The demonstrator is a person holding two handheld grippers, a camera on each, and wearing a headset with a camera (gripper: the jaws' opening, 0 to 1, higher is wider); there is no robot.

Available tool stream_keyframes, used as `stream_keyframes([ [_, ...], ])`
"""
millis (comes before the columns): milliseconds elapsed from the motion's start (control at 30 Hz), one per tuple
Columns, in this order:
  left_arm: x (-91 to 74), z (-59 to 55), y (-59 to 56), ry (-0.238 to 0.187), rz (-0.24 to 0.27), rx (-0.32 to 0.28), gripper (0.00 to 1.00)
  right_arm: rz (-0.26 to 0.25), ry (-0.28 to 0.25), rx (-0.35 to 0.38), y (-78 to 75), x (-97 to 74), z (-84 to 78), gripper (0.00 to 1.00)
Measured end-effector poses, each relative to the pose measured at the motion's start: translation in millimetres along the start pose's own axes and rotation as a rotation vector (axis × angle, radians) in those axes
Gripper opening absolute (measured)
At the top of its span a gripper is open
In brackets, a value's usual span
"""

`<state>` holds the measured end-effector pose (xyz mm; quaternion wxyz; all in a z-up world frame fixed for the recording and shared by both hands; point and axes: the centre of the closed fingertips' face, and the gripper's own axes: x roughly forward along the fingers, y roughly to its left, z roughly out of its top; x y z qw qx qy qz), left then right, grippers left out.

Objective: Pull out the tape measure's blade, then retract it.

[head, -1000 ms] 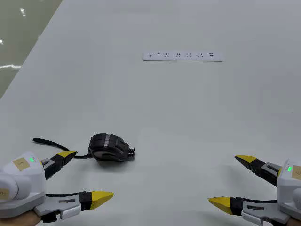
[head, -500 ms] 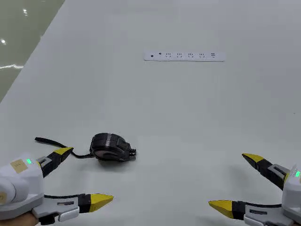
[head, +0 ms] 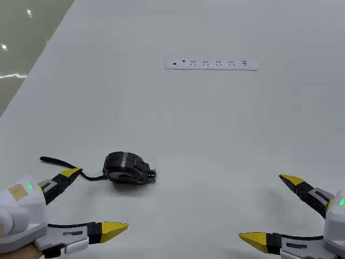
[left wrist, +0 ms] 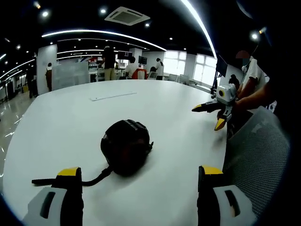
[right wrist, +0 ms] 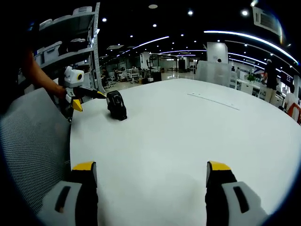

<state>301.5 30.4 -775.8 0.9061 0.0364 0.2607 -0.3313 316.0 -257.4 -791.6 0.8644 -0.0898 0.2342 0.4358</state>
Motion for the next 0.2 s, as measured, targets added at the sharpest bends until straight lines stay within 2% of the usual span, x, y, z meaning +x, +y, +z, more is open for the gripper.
stream_keyframes([
  [200, -0.7, 1.9, 0.7, -0.005, 0.0, 0.006, 1.0, 0.0, 0.006, 0.001, 1.5, -0.2, -1.4, 0.97],
])
